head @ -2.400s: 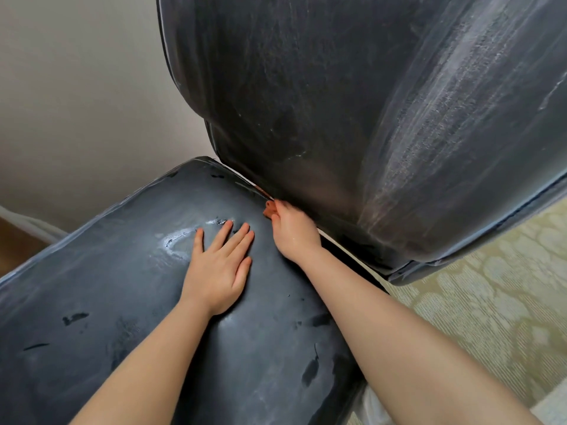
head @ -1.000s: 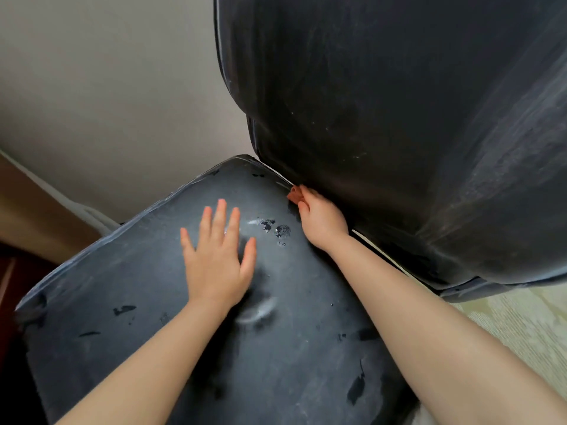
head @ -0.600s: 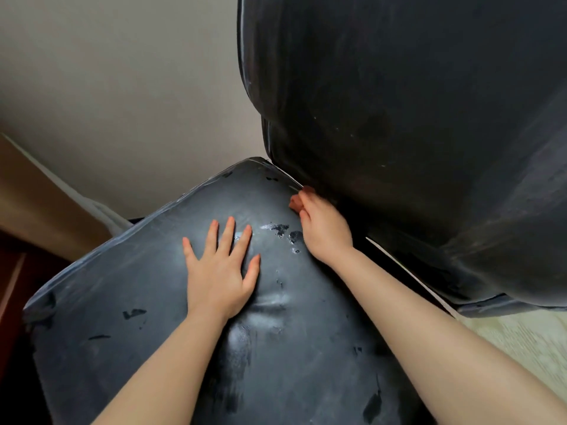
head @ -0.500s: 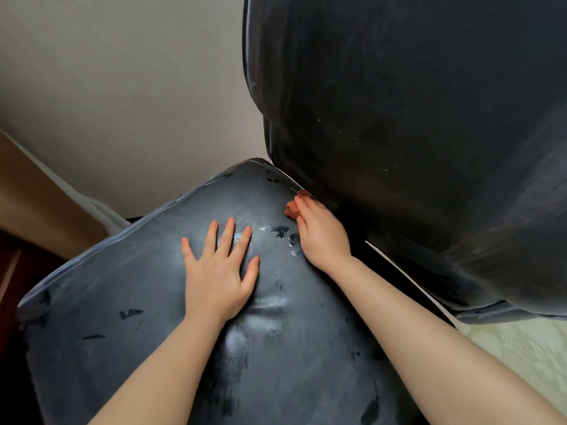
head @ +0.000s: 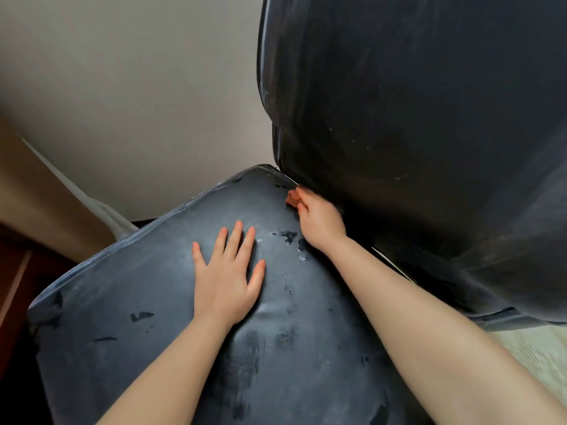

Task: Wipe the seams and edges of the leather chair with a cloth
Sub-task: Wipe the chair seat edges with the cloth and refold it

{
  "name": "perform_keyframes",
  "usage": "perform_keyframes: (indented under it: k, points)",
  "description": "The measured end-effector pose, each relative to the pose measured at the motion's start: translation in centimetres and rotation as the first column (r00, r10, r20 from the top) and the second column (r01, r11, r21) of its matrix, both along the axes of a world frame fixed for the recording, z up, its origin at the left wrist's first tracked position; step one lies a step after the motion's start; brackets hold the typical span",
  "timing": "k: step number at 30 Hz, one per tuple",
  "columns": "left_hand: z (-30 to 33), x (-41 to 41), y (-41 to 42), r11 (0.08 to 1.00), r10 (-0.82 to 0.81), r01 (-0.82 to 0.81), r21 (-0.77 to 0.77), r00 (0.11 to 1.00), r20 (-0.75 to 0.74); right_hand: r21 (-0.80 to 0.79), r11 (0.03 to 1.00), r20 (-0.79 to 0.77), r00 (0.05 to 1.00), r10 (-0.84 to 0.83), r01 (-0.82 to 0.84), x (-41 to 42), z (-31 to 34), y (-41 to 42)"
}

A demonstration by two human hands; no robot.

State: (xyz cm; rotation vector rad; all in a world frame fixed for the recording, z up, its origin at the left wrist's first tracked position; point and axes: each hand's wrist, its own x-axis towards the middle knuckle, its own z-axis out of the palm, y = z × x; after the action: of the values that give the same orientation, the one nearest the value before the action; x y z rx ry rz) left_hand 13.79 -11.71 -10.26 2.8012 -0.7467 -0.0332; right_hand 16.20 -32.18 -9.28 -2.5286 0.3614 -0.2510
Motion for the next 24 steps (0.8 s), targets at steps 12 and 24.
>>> perform_keyframes:
  k: [12, 24]
  points:
    - [4.1, 0.0, 6.6, 0.818, 0.189, -0.297, -0.492, 0.947, -0.259, -0.037, 0.838, 0.028, 0.837, 0.546, -0.545, -7.9, -0.3, 8.4]
    - [5.9, 1.2, 7.5, 0.865, 0.264, -0.305, -0.398, 0.952, -0.155, -0.006, 0.683, 0.023, 0.683, 0.730, -0.730, -6.5, 1.1, 10.3]
